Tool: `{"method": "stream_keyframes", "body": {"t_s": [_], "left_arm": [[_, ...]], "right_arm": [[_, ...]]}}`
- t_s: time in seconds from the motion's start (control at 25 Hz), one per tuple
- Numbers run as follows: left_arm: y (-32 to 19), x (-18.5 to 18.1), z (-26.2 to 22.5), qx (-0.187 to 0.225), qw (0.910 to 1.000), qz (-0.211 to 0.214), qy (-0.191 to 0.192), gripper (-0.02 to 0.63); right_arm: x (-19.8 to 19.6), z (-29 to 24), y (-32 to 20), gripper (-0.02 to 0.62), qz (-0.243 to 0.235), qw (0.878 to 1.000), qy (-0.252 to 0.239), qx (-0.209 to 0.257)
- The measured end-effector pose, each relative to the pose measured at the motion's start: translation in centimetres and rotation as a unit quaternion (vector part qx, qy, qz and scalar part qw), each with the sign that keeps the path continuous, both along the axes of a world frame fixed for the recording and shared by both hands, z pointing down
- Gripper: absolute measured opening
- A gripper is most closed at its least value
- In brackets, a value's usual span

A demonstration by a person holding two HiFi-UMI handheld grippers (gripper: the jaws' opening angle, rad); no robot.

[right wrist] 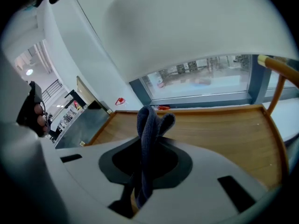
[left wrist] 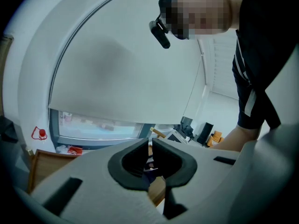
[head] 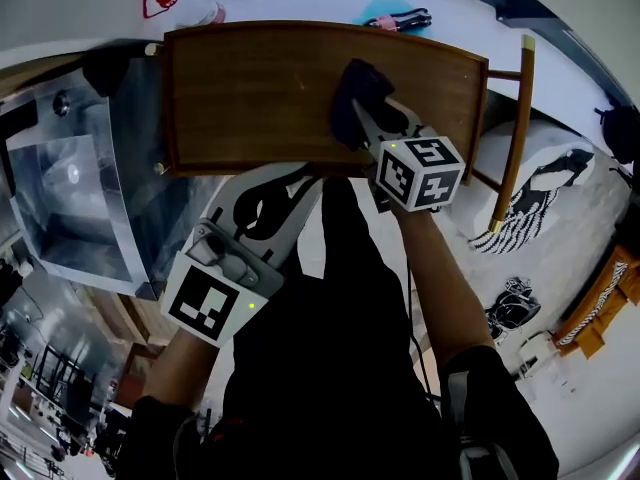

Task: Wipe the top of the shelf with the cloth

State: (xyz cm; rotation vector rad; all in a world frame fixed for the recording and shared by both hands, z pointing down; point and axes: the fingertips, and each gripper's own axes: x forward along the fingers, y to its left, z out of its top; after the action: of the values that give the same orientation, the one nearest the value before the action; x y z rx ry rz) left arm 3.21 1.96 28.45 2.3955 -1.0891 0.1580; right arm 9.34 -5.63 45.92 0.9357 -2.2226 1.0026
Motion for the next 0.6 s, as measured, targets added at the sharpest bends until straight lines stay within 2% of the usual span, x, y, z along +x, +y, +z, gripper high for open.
{"method": "stream_keyframes", "body": {"t_s": [0.24,0.6], "left_arm": [[1.9,-5.4,0.2,-0.003,0.9994,-0.033,-0.002,0.040],[4.5,-11.6,1.2,-0.012,0.9973,-0.072,-0.006,0.040]], "right_arm": [[-8.1,0.1,2.7,0.058,-0.052,0.998,-0.019,-0.008],[-17.1,1.3,6.2,0.058,-0.101,0.993,-0.051,-0.037]]}}
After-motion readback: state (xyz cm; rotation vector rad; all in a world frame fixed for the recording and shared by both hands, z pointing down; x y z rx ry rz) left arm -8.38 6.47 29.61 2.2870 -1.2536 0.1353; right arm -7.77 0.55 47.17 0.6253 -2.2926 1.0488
